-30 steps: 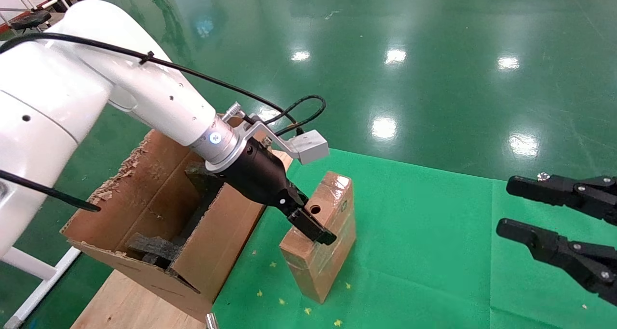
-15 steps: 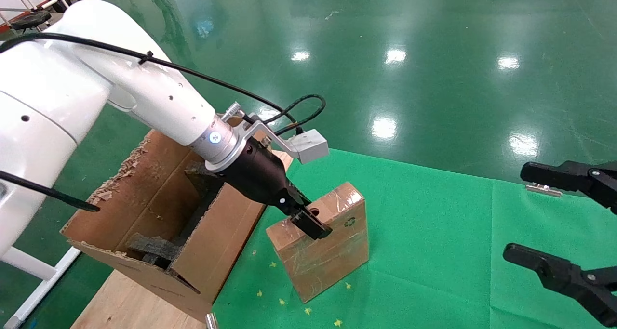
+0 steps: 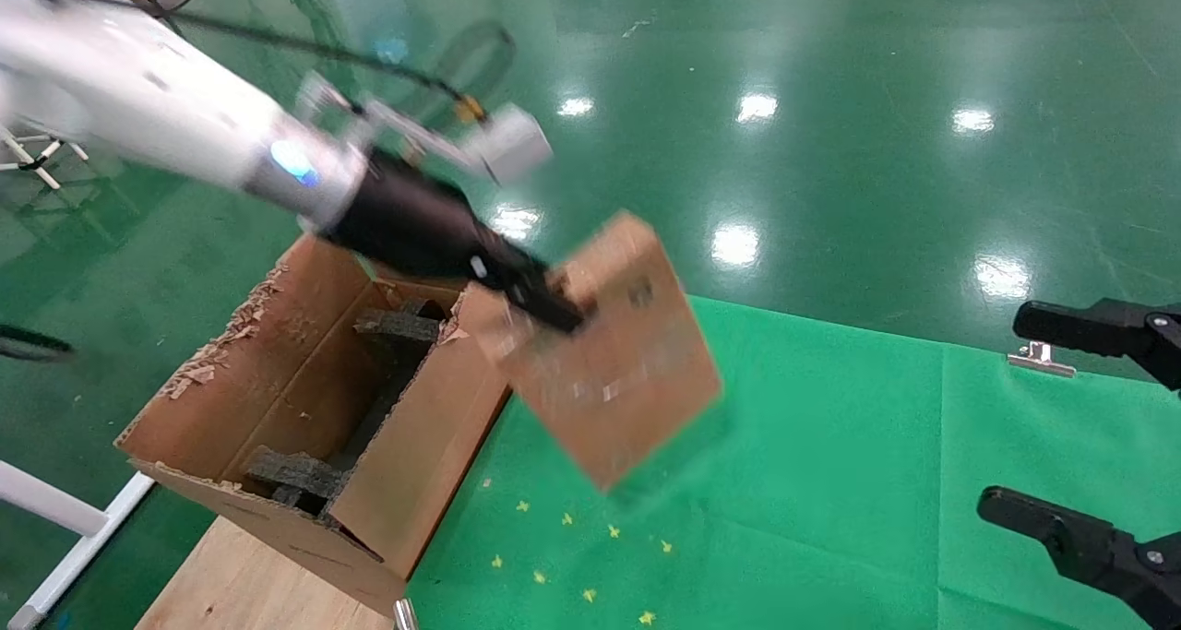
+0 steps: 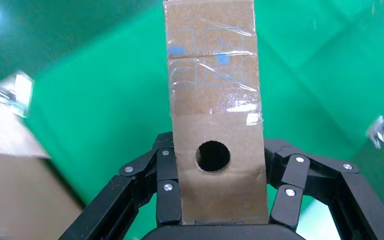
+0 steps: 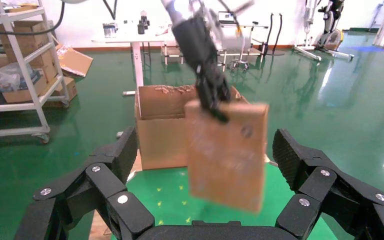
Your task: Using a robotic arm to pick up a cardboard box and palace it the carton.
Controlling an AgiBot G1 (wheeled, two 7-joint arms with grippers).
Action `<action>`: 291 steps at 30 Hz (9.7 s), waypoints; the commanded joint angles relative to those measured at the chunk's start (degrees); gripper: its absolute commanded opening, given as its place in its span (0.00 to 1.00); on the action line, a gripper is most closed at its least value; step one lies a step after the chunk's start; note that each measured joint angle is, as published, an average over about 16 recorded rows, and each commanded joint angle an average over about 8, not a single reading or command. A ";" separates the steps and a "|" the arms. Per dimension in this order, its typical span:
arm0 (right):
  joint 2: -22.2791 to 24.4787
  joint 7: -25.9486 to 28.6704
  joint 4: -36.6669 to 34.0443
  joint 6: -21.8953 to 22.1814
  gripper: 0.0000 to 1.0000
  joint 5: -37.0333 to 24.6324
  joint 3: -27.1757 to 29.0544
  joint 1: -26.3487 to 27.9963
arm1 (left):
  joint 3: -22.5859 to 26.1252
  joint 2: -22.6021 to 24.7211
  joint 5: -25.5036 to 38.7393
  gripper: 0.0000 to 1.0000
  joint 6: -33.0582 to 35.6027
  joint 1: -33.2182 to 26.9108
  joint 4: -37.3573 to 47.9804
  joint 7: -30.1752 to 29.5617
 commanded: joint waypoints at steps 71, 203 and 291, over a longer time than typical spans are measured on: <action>0.00 0.00 0.00 0.00 1.00 0.00 0.00 0.00 | 1.87 -12.43 12.26 0.00 -22.03 -1.44 39.25 23.35; 0.04 -0.01 -0.04 0.04 1.00 0.02 0.00 -0.03 | -19.28 -10.56 -21.15 1.00 -4.58 13.44 16.85 7.35; 0.04 -0.01 -0.05 0.06 1.00 0.03 0.00 -0.04 | -39.52 -15.76 -41.58 1.00 -1.85 51.69 -35.50 35.87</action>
